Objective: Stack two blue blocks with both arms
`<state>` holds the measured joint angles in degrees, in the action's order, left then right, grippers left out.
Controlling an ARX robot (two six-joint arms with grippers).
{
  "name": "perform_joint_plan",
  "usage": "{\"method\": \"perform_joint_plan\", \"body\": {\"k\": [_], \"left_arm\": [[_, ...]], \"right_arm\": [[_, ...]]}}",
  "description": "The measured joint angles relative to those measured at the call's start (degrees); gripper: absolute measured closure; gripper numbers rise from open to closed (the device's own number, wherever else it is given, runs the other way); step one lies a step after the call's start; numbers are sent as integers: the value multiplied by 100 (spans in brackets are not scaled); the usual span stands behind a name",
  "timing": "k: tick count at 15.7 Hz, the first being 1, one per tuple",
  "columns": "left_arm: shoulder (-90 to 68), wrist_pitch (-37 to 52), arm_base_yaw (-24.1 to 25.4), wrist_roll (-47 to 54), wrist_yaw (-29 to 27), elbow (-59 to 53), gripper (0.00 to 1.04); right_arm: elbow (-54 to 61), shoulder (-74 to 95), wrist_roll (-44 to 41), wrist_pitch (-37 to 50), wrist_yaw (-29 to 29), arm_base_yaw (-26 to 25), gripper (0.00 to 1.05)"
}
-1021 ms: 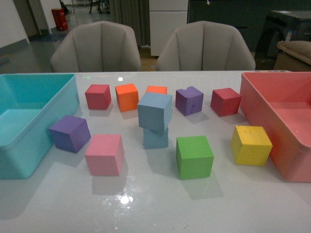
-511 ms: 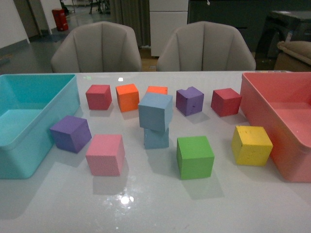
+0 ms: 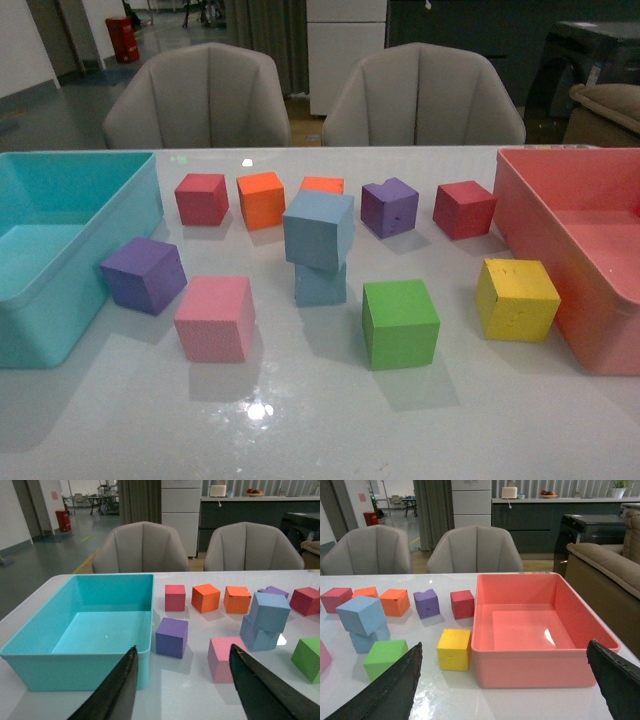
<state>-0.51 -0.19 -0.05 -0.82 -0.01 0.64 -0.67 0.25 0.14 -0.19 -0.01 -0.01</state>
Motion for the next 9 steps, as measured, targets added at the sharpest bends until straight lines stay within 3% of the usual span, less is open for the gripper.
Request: {"method": "perform_joint_plan", "body": {"k": [3,4,9], "left_arm": [[0,0,0,0,0,0,11],[0,0,0,7,0,0,5],[0,0,0,4,0,-2,7]], "right_arm": [[0,0,0,0,0,0,6],[0,0,0,0,0,0,6],[0,0,0,0,0,0,6]]}}
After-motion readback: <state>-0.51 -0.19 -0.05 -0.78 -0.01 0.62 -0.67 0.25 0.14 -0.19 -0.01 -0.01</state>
